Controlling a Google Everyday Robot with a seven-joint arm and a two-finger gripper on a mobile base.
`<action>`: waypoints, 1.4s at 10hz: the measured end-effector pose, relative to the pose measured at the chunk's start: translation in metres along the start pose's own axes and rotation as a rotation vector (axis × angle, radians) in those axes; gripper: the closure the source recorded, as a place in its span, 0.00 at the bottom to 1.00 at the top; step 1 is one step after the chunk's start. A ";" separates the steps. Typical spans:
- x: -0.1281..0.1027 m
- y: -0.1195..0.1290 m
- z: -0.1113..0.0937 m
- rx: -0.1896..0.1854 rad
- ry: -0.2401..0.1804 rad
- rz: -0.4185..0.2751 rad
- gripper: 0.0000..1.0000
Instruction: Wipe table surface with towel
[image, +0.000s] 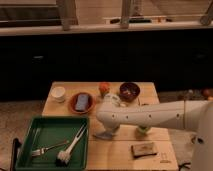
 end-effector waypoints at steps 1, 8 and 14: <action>0.009 0.011 0.003 -0.014 0.000 0.010 1.00; 0.097 -0.002 0.000 -0.018 0.046 0.230 1.00; 0.068 -0.055 -0.002 0.006 0.055 0.160 1.00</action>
